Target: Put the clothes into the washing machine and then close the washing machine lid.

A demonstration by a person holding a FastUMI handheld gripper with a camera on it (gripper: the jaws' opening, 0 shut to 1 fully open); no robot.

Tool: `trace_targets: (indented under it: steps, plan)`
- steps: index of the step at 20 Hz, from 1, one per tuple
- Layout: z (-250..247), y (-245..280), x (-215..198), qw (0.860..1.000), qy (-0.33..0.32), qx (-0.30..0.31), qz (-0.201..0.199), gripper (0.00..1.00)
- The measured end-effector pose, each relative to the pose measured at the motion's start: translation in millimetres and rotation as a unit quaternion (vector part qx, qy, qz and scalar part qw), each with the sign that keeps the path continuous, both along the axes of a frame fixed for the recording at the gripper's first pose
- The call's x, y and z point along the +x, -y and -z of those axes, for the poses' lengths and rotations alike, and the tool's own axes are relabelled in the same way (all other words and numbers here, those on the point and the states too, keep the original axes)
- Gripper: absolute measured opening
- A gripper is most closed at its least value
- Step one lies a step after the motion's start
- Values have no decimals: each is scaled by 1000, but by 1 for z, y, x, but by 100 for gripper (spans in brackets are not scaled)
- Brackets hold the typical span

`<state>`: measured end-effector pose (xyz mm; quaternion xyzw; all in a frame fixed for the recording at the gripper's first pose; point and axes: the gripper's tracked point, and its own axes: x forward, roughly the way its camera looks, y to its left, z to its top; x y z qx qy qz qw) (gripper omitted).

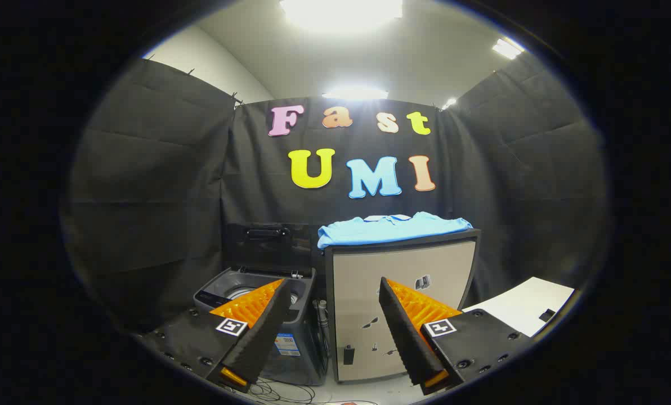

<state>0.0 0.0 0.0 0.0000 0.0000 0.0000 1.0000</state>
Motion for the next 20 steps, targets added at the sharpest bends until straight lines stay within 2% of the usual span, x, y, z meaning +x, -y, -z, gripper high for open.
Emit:
trace_targets:
  steps: [20]
  plan:
    - [-1,-16,-18,1000,-9,1,-9,98]
